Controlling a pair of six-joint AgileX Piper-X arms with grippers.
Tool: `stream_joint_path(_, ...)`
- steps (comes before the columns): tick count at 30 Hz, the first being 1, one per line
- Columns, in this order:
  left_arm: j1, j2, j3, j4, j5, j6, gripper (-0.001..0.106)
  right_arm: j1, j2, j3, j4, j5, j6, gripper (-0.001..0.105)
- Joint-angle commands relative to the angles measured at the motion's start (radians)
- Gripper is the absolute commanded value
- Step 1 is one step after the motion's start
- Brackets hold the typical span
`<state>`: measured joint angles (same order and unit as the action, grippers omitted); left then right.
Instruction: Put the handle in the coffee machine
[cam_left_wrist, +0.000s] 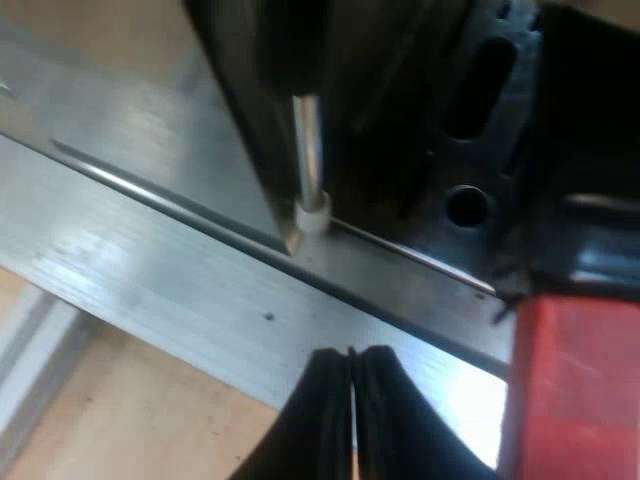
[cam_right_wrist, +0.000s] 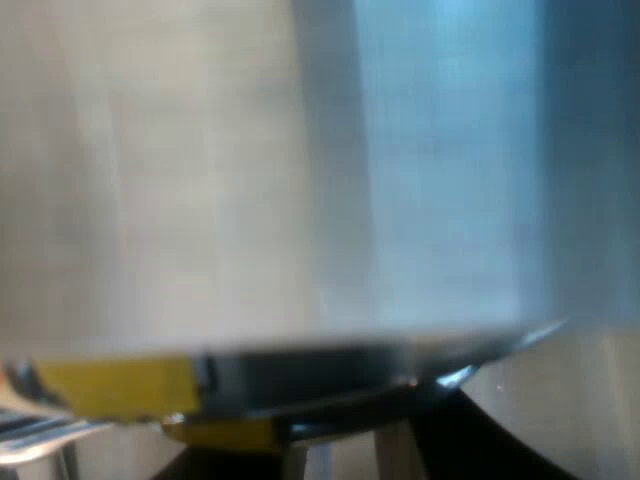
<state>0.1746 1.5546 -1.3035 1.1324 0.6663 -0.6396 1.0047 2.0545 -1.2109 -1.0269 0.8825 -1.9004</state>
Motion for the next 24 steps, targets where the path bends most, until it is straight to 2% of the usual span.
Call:
stream_joint_path(1,-0.004,-0.008,-0.008,0.079,-0.004,0.067,0.000,-0.005,-0.036,-0.025,-0.098,-0.004,-0.010,0.020)
stream_joint_path(6,-0.004,-0.028,-0.008,0.141,0.000,0.107,0.000,-0.005,-0.036,-0.025,-0.098,-0.004,-0.010,0.020)
stream_joint_path(13,-0.004,-0.053,-0.008,0.217,0.070,0.119,0.000,-0.005,-0.036,-0.025,-0.098,-0.004,-0.010,0.020)
stream_joint_path(17,-0.004,-0.053,-0.008,0.286,0.080,0.151,0.000,-0.005,-0.036,-0.025,-0.098,-0.004,-0.010,0.020)
stream_joint_path(24,-0.004,-0.053,-0.008,0.342,0.138,0.151,0.000,-0.005,-0.036,-0.025,-0.098,-0.004,-0.010,0.020)
